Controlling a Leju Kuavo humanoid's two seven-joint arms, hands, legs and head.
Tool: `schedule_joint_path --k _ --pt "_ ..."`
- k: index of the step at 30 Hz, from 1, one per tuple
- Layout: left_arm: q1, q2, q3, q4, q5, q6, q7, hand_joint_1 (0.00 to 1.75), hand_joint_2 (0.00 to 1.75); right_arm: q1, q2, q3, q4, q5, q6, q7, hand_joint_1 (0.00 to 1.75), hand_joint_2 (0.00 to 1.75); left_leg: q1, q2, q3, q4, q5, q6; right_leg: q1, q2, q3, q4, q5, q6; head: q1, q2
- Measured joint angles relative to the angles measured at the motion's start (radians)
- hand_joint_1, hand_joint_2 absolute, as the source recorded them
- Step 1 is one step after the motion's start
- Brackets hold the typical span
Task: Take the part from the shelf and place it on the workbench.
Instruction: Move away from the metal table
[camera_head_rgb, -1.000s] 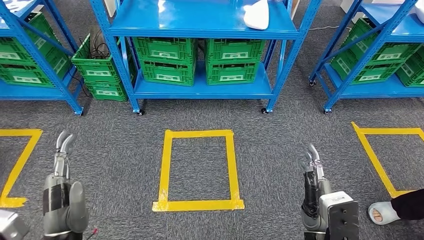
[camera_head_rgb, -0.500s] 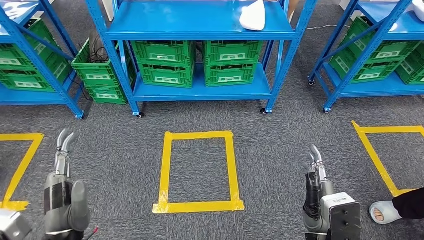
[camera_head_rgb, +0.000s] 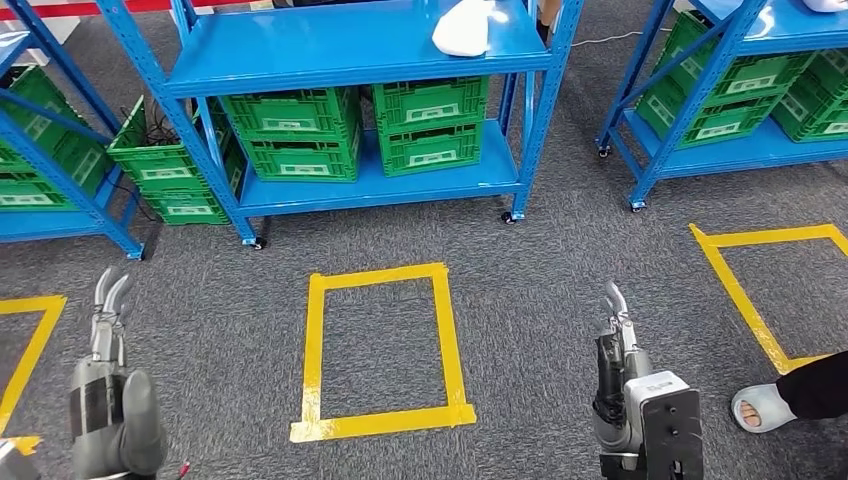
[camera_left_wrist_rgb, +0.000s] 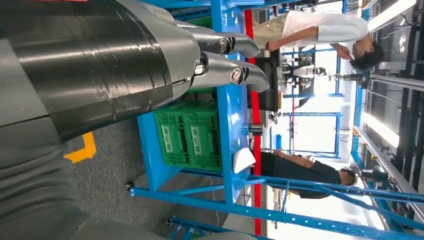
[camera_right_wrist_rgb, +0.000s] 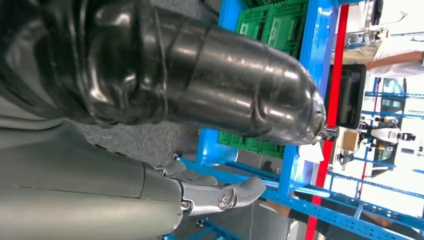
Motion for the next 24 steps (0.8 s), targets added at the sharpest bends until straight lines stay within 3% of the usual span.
schedule_joint_path --k 2,3,5,9,11,13,14,15,17,18,20,21,24 --pt "0.000 0.000 0.000 0.000 0.003 0.000 0.000 0.00 0.00 0.000 0.000 0.000 0.001 0.000 0.000 0.000 0.00 0.00 -0.008 -0.004 0.046 -0.122 0.080 0.016 0.005 0.004 0.019 -0.002 -0.013 0.001 -0.005 0.000" --pt "0.000 0.000 0.000 0.000 0.004 0.000 0.000 0.00 0.00 -0.001 0.000 0.000 0.002 0.000 0.000 0.000 0.00 0.00 -0.013 -0.006 0.074 -0.182 0.104 0.024 0.007 0.005 0.025 -0.003 -0.020 0.004 -0.005 0.000" --pt "-0.001 0.000 0.000 -0.002 0.004 0.000 -0.001 0.00 0.00 -0.002 0.000 0.000 0.002 0.000 0.000 0.000 0.00 0.00 -0.020 -0.007 0.117 -0.253 0.103 0.037 0.007 0.006 0.034 -0.008 -0.026 0.015 -0.008 0.000" --pt "0.000 -0.001 0.000 -0.005 0.006 -0.001 -0.001 0.00 0.00 -0.003 0.000 0.000 0.002 0.000 0.000 0.000 0.00 0.00 -0.017 -0.007 0.157 -0.297 0.095 0.049 0.006 0.002 0.037 0.019 -0.027 0.035 -0.006 0.000" --pt "-0.001 -0.002 0.000 -0.005 0.006 -0.001 -0.001 0.00 0.00 -0.005 0.000 0.000 0.002 0.000 0.000 0.000 0.00 0.00 -0.013 -0.006 0.181 -0.305 0.091 0.055 0.004 -0.002 -0.015 0.109 -0.066 0.045 0.005 0.000" --pt "-0.001 -0.003 0.000 -0.005 0.006 -0.002 -0.002 0.00 0.00 -0.004 0.000 0.000 0.003 0.000 -0.001 0.000 0.00 0.00 -0.014 -0.005 0.188 -0.305 0.082 0.058 0.000 -0.004 -0.096 0.225 -0.106 0.053 0.016 0.000" --pt "0.000 -0.003 0.000 -0.005 0.006 -0.002 -0.002 0.00 0.00 -0.003 0.000 0.000 0.003 0.000 -0.001 0.000 0.00 0.00 -0.015 -0.006 0.193 -0.304 0.076 0.058 -0.001 -0.004 -0.126 0.254 -0.107 0.056 0.019 0.000" --pt "0.000 -0.003 0.000 -0.005 0.006 -0.003 -0.002 0.00 0.00 -0.002 0.000 0.000 0.003 0.000 -0.001 0.000 0.00 0.00 -0.016 -0.006 0.201 -0.304 0.069 0.058 -0.001 -0.005 -0.139 0.246 -0.087 0.057 0.023 0.000" --pt "0.000 -0.004 0.000 -0.005 0.006 -0.003 -0.002 0.00 0.00 -0.002 0.000 0.000 0.003 0.000 -0.001 0.000 0.00 0.00 -0.017 -0.005 0.219 -0.303 0.052 0.056 0.000 -0.008 -0.116 0.136 0.005 0.051 0.032 0.000" --pt "-0.001 -0.004 0.000 -0.005 0.006 -0.004 -0.002 0.00 0.00 -0.002 0.000 0.000 0.004 0.000 -0.001 0.000 0.00 0.00 -0.017 -0.005 0.230 -0.303 0.044 0.054 0.002 -0.011 -0.100 0.079 0.034 0.044 0.035 0.000" --pt "-0.001 -0.005 0.000 -0.005 0.006 -0.004 -0.002 0.00 0.00 -0.003 0.000 0.000 0.005 0.000 -0.001 0.000 0.00 0.00 -0.018 -0.003 0.234 -0.305 0.032 0.045 0.010 -0.019 -0.078 0.011 0.041 0.029 0.039 0.000" --pt "-0.001 -0.005 0.000 -0.005 0.006 -0.004 -0.001 0.00 0.00 -0.002 0.000 0.000 0.006 0.000 -0.001 0.000 0.00 0.00 -0.019 -0.002 0.239 -0.301 0.031 0.039 0.012 -0.019 -0.076 0.006 0.030 0.021 0.038 0.000" --pt "-0.002 -0.004 0.000 -0.006 0.007 -0.005 -0.002 0.00 0.00 -0.001 0.000 0.000 0.006 0.000 -0.001 0.000 0.00 0.00 -0.019 0.000 0.247 -0.268 0.019 0.022 0.007 -0.015 -0.041 -0.012 0.044 -0.001 0.034 0.000"
